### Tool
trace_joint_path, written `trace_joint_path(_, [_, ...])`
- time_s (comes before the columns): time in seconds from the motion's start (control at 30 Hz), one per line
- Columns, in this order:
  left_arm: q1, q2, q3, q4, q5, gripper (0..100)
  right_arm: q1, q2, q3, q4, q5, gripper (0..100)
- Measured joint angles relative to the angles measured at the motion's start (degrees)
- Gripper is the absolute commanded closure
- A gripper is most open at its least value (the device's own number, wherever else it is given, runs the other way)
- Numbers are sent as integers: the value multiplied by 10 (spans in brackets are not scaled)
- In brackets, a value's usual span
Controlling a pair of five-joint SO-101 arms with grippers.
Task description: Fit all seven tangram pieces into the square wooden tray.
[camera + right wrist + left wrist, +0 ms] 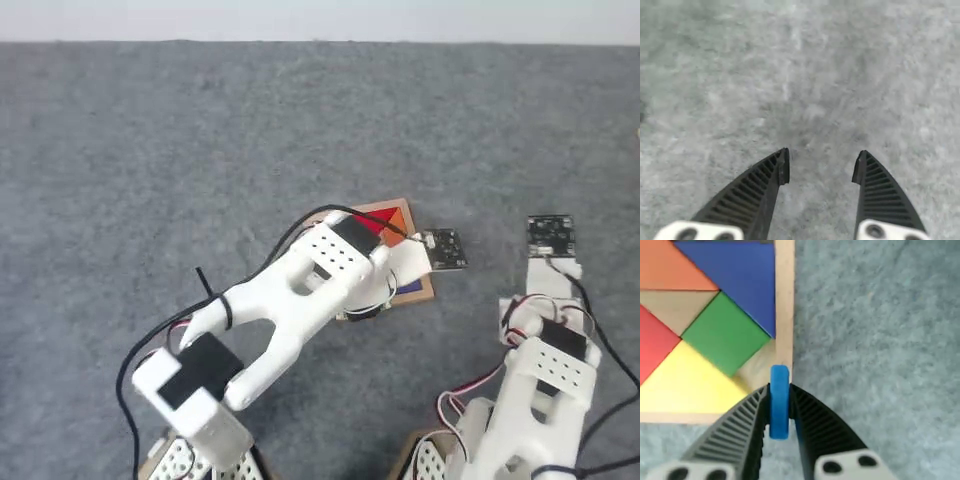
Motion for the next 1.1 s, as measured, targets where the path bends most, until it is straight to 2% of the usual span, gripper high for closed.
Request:
trace_joint_path(0.23, [4, 52, 0, -25, -26, 987, 29, 0, -1, 0, 0, 772])
trace_joint_path(0.4, [0, 57, -1, -28, -27, 987, 29, 0, -1, 0, 0, 772])
trace_joint_path(0.63, [-40, 63, -35, -28, -40, 987, 29, 0, -1, 0, 0, 772])
trace_joint_path(0.9, [-33, 63, -39, -21, -45, 987, 29, 0, -1, 0, 0, 772])
trace_joint_path(1.1, [-34, 63, -40, -21, -47, 876, 29, 0, -1, 0, 0, 772])
